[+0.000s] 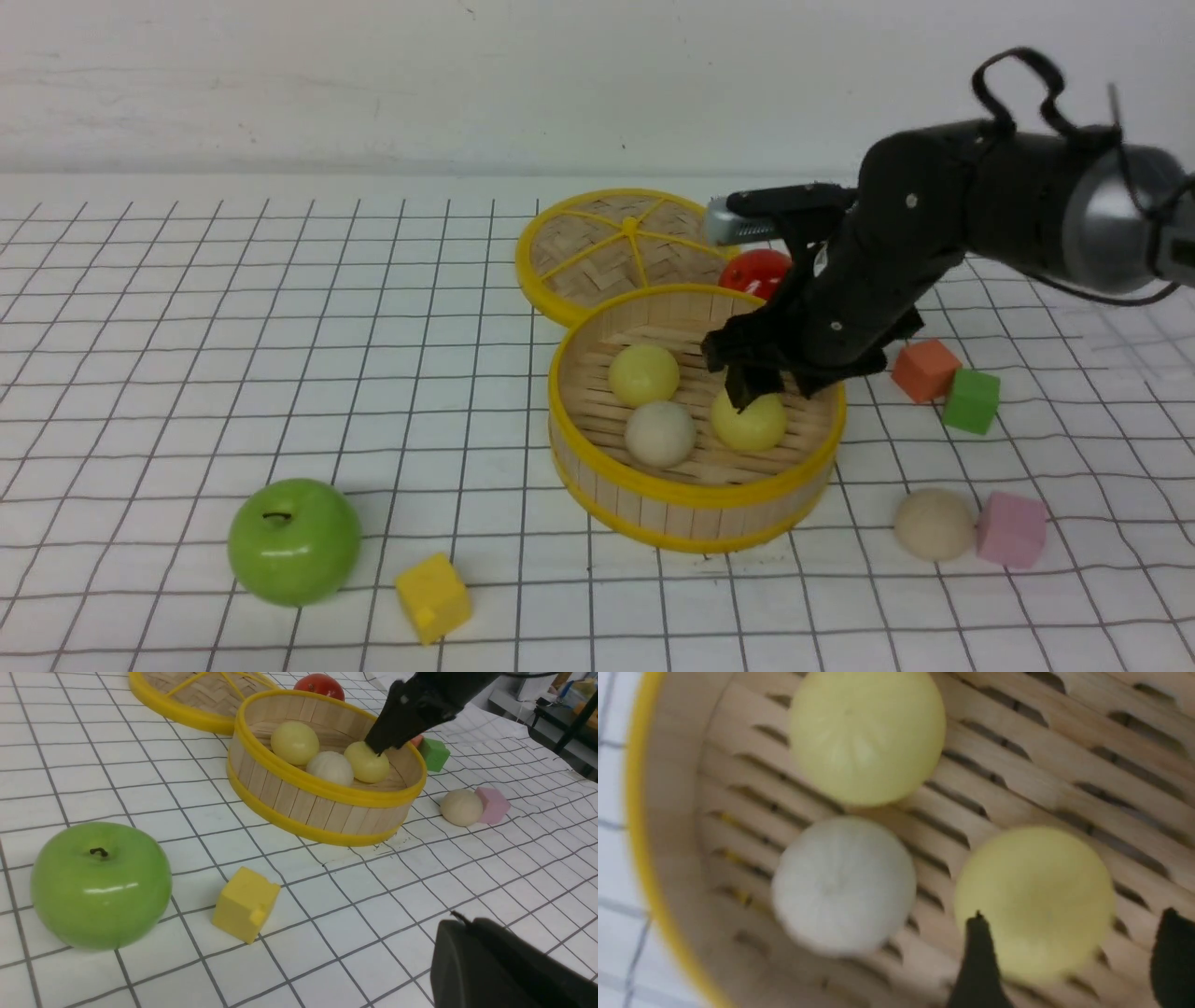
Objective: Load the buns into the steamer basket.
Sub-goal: Use the right arm to put the steamed stuffed bun into the steamer, then use the right arm to grab a steamed stuffed bun
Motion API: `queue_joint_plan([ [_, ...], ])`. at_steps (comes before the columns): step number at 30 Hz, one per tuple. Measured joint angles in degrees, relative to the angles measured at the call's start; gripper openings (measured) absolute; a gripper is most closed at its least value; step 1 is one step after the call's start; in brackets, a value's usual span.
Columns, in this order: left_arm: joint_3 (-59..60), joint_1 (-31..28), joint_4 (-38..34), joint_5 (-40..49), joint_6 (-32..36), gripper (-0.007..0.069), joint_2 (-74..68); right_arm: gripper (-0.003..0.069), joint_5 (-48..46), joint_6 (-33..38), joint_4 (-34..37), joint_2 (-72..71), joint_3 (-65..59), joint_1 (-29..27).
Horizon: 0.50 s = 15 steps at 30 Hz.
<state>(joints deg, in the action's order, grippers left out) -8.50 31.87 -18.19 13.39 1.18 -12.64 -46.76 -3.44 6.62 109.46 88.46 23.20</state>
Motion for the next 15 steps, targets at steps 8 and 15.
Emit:
queue_joint_plan([
  [8,0.00,0.00,0.00,0.00,0.00,-0.0003,0.00,0.0365,-6.95,-2.33,-8.28,-12.17,-12.08,-5.23],
  [15,0.00,0.00,0.00,0.00,0.00,-0.0003,0.00,0.0282,2.84,-3.47,-2.86,-9.09,-20.31,-11.24],
])
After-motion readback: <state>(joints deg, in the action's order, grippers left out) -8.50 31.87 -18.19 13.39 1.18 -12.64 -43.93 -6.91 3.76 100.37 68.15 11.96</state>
